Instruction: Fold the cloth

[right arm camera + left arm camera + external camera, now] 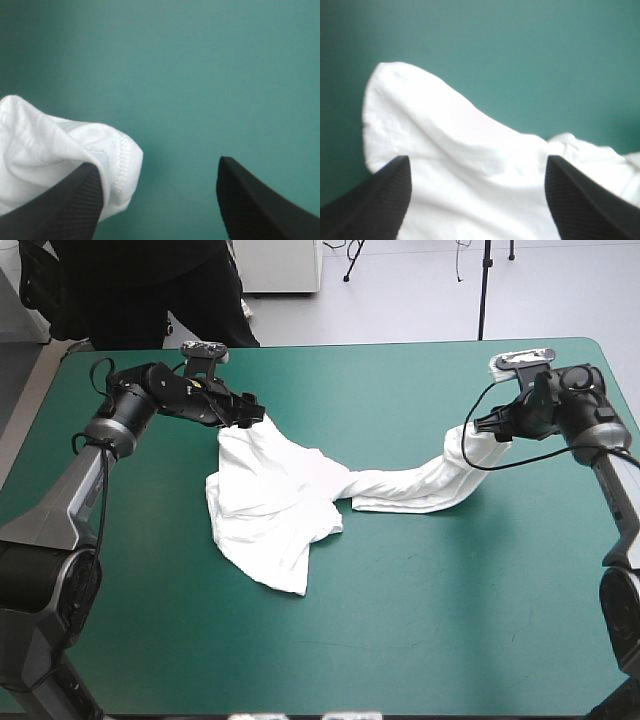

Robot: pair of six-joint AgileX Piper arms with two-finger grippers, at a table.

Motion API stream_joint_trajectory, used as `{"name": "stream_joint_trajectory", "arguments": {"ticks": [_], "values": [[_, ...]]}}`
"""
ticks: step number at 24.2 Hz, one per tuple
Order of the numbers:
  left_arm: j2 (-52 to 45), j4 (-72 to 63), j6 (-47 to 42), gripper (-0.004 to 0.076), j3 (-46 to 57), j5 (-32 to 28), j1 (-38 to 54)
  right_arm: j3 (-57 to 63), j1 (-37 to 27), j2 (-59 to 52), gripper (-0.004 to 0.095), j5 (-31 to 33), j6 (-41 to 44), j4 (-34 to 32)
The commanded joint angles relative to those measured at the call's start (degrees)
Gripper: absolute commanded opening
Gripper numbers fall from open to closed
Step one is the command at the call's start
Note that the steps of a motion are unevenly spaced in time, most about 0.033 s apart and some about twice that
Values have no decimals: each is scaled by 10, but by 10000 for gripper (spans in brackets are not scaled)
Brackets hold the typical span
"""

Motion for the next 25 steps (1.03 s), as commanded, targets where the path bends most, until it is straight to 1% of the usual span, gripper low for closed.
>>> {"name": "stream_joint_trajectory", "arguments": {"ticks": [1, 4, 7, 9, 13, 15, 18, 20, 22, 25], "values": [[-56, -10, 0, 546, -58, 62, -1, -34, -6, -67, 612, 26, -20, 14], [-82, 11, 0, 546, -75, 93, -1, -33, -6, -98, 612, 32, -35, 26], [-114, 40, -14, 546, -76, 113, -1, -33, -6, -117, 612, 49, -39, 26], [-142, 54, -24, 546, -76, 140, -1, -33, -5, -128, 612, 67, -44, 32], [-183, 64, -31, 546, -76, 149, -1, -33, -4, -157, 612, 72, -52, 63], [-205, 65, -50, 546, -75, 165, -1, -33, -4, -178, 612, 80, -52, 64], [-253, 105, -98, 546, -28, 170, -1, -33, -4, -219, 612, 93, -52, 65], [-275, 149, -146, 546, 20, 186, -1, -31, -4, -244, 612, 105, -52, 65], [-283, 156, -154, 546, 76, 191, -1, -20, -4, -267, 612, 105, -52, 65], [-281, 156, -159, 546, 135, 171, -1, -3, -4, -287, 612, 105, -52, 67]]}}
